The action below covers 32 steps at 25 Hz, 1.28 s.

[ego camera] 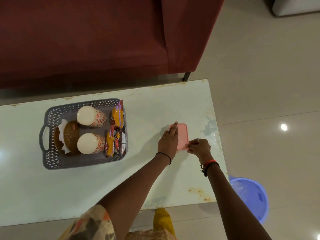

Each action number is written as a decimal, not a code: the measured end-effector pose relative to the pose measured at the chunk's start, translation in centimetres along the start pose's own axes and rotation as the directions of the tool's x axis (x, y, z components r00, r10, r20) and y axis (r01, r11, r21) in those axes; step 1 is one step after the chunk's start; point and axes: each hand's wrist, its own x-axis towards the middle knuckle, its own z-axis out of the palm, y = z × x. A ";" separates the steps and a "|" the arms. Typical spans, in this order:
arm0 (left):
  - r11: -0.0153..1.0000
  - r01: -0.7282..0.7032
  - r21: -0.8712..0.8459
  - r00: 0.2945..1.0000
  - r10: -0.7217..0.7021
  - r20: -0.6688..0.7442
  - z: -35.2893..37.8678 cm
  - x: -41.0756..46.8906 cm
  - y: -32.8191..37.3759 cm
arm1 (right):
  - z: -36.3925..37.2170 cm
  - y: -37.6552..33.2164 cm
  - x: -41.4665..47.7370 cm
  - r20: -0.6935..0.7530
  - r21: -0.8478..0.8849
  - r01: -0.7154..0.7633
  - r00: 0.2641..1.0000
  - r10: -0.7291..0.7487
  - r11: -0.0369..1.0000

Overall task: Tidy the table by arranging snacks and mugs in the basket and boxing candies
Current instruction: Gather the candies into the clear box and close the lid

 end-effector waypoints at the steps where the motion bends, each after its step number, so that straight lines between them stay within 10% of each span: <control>1: 1.000 -0.004 -0.003 1.000 0.004 0.003 0.0 0.0 0.0 | 0.0 -0.1 -0.2 -0.002 0.005 -0.002 1.000 0.002 1.000; 7: 0.983 -0.048 -0.174 0.996 0.060 0.060 -0.7 0.1 -1.1 | 1.2 0.8 -1.8 -0.095 -0.087 0.097 0.990 -0.105 0.991; 10: 0.929 0.115 -0.352 0.973 -0.177 -0.149 -0.7 -0.3 -1.7 | 1.5 1.5 -1.7 -0.132 0.031 -0.019 0.991 0.022 0.999; 17: 0.438 0.462 -0.772 0.858 -0.440 0.264 1.4 -2.0 -2.2 | 1.4 2.2 -2.2 -0.043 0.317 -0.135 0.987 0.156 0.939; 32: 0.507 0.475 -0.719 0.862 -0.432 0.265 0.4 -1.1 -1.8 | 1.0 1.3 -1.1 -0.031 0.122 -0.137 0.989 0.142 0.983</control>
